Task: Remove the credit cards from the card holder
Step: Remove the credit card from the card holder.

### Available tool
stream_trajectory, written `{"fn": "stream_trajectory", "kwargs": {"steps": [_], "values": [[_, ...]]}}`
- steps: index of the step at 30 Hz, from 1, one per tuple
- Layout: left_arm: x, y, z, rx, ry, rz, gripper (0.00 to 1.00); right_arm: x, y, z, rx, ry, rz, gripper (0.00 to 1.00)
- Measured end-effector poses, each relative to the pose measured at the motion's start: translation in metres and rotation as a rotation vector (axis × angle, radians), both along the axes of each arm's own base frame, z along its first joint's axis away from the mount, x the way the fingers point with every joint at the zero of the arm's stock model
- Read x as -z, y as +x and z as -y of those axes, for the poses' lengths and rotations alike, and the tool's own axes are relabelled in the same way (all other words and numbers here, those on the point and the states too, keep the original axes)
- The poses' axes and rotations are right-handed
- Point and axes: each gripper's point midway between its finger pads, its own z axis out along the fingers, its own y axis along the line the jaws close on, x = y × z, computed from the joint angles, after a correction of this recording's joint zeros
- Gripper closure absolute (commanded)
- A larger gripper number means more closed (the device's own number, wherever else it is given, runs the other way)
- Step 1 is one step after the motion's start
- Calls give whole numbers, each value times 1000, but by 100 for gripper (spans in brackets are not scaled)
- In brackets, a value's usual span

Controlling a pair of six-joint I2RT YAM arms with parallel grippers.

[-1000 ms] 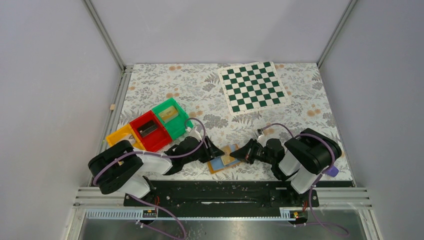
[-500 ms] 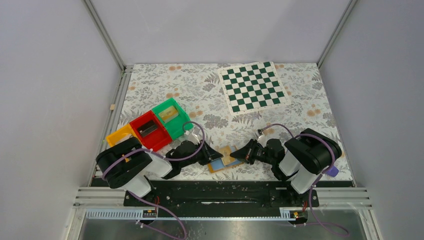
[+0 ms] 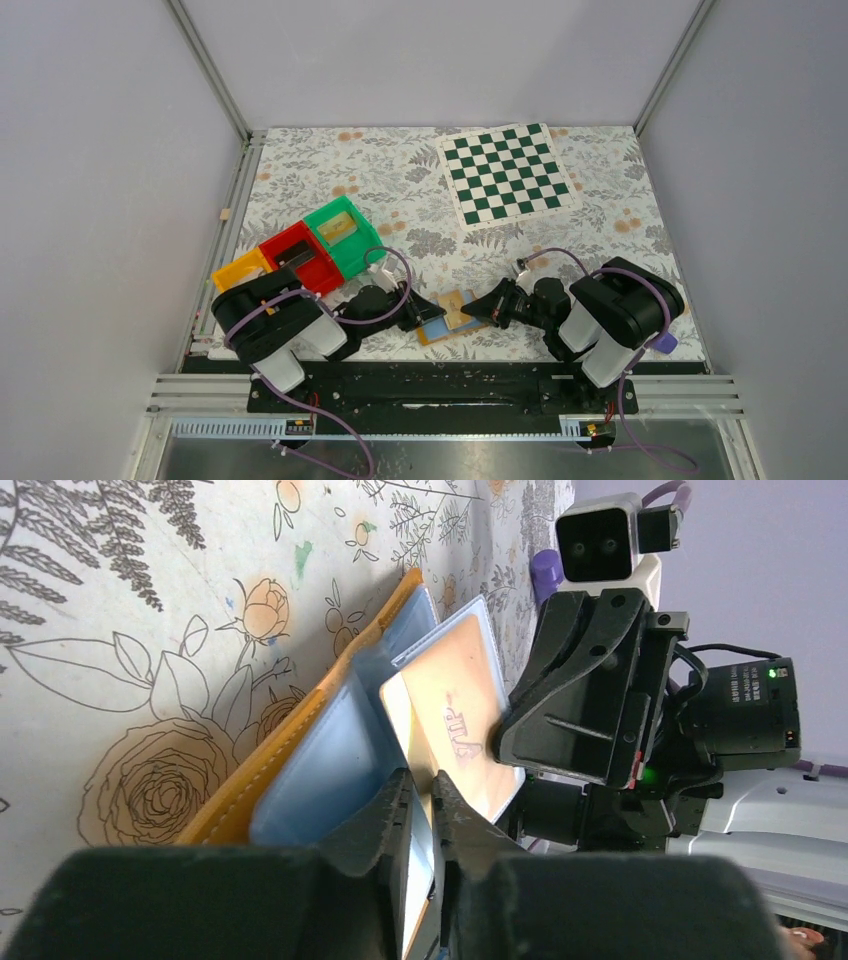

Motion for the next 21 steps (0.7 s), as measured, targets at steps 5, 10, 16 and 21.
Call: {"fn": "stream_trajectory", "kwargs": {"steps": [5, 10, 16, 21], "values": [[-2, 1, 0, -11, -32, 1, 100, 1, 0, 1, 6, -3, -2, 99], [-7, 1, -3, -14, -52, 16, 100, 1, 0, 2, 4, -2, -3, 91], [-19, 1, -3, -9, -68, 44, 100, 5, 0, 2, 3, -8, -13, 79], [-20, 0, -3, -8, -71, 45, 100, 9, -1, 2, 2, -18, -24, 80]]}}
